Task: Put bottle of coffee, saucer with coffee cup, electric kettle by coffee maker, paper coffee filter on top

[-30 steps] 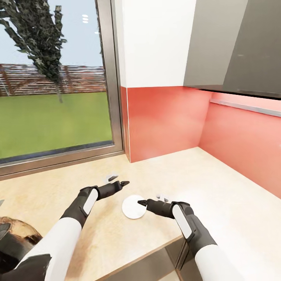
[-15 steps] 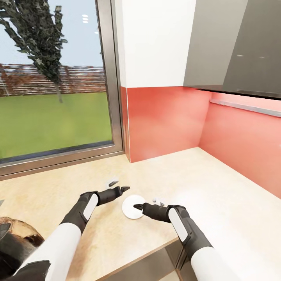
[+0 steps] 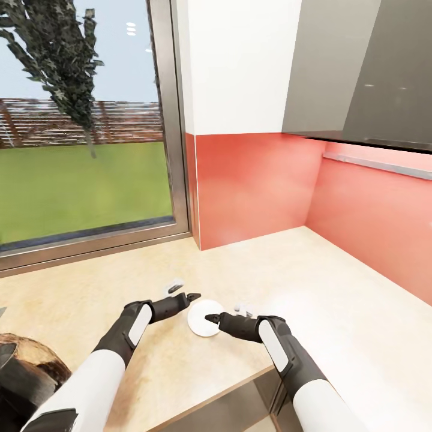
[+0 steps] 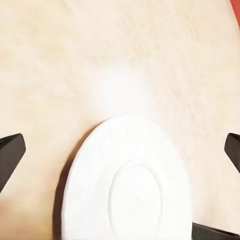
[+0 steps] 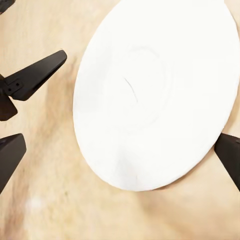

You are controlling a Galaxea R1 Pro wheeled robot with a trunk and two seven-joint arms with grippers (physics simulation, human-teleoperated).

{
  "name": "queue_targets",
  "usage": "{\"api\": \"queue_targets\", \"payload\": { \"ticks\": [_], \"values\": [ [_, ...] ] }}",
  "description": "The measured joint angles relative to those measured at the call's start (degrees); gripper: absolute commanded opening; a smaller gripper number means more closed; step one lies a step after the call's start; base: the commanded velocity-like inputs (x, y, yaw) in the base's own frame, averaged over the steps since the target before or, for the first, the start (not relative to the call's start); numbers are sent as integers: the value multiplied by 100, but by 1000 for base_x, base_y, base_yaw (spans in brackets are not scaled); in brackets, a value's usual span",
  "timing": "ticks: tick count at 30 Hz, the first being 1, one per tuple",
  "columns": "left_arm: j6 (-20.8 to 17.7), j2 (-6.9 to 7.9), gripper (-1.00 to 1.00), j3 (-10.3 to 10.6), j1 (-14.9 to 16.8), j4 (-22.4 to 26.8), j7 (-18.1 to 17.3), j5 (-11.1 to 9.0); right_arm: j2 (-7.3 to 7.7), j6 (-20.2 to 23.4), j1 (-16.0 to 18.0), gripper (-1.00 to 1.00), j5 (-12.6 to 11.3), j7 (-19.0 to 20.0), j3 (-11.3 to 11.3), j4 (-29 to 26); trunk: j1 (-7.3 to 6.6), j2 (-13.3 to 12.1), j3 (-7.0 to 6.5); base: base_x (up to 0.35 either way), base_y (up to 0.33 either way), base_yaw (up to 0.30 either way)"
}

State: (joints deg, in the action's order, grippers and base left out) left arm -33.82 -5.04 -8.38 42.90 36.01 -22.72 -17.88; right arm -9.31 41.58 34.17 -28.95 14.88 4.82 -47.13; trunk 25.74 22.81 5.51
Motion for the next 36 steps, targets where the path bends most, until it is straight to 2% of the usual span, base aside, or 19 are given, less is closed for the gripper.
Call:
{"api": "queue_targets", "payload": {
  "ticks": [11, 23, 36],
  "values": [
    [28, -3, 100, -10, -13, -201, -23, -44, -8, 1, 1, 100, -20, -2, -2, 139, 0, 1, -1, 0, 0, 0],
    [16, -8, 100, -13, -12, -285, -30, -83, -68, 2, -2, 100, 9, -7, -1, 165, 0, 2, -2, 0, 0, 0],
    [9, -16, 100, -14, -12, -291, -36, -64, -68, 6, -9, 100, 7, -9, 1, 169, -1, 2, -1, 0, 0, 0]
  ]
}}
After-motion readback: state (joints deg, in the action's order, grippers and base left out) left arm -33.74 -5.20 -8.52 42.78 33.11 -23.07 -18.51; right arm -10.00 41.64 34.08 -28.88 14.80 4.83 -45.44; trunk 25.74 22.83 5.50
